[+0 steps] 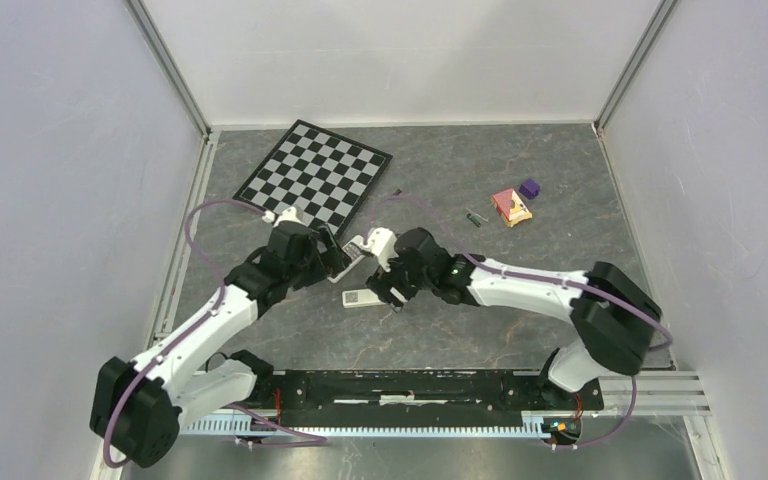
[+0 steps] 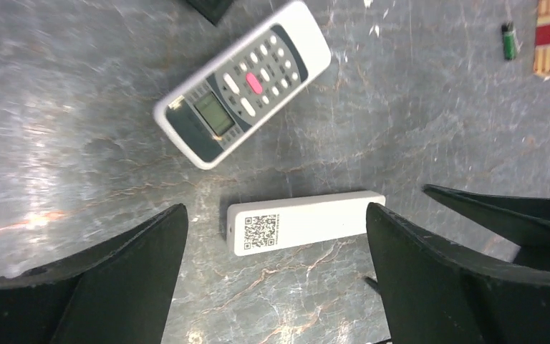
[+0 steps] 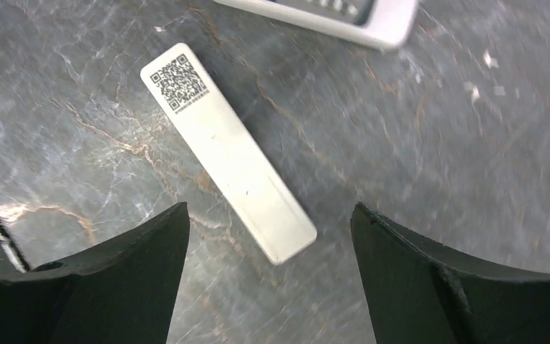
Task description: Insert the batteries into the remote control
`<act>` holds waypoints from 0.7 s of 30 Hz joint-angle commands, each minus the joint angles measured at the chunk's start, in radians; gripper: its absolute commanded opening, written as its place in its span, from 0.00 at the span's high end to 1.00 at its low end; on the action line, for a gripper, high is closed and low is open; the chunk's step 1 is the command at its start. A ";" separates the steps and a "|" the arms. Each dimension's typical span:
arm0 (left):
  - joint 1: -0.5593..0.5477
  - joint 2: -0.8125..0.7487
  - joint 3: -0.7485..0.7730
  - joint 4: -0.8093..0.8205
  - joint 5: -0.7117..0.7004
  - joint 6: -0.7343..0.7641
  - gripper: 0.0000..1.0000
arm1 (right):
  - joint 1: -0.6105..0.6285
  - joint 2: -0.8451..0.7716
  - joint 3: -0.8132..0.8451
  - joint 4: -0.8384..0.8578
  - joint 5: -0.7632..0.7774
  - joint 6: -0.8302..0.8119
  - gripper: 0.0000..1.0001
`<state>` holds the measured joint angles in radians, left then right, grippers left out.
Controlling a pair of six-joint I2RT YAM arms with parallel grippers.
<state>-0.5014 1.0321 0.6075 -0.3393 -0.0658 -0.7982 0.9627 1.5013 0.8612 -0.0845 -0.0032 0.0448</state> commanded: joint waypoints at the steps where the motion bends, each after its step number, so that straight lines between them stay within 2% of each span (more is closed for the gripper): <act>1: 0.040 -0.085 0.112 -0.222 -0.155 0.047 0.00 | 0.005 0.151 0.111 -0.056 -0.137 -0.343 0.13; 7: 0.128 -0.148 0.171 -0.334 -0.162 0.061 0.00 | 0.025 0.243 0.160 -0.031 -0.196 -0.453 0.15; 11: 0.160 -0.160 0.173 -0.340 -0.117 0.077 0.00 | 0.024 0.287 0.189 -0.045 -0.201 -0.464 0.25; 13: 0.167 -0.160 0.172 -0.339 -0.096 0.087 0.00 | 0.022 0.306 0.201 -0.057 -0.195 -0.456 0.38; 15: 0.169 -0.162 0.173 -0.336 -0.080 0.098 0.00 | 0.014 0.313 0.200 -0.050 -0.146 -0.420 0.57; 16: 0.169 -0.164 0.172 -0.334 -0.074 0.105 0.00 | 0.002 0.312 0.194 -0.031 -0.109 -0.376 0.67; 18: 0.169 -0.171 0.168 -0.327 -0.064 0.121 0.00 | -0.034 0.292 0.158 0.031 -0.042 -0.280 0.80; 19: 0.169 -0.174 0.163 -0.322 -0.063 0.124 0.00 | -0.058 0.268 0.136 0.067 -0.033 -0.240 0.85; 21: 0.169 -0.176 0.158 -0.308 -0.044 0.139 0.00 | -0.099 0.215 0.086 0.125 0.040 -0.152 0.87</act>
<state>-0.3374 0.8757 0.7467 -0.6655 -0.1463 -0.7273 0.9478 1.7920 1.0122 -0.0875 -0.1299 -0.2680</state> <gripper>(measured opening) 0.993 0.256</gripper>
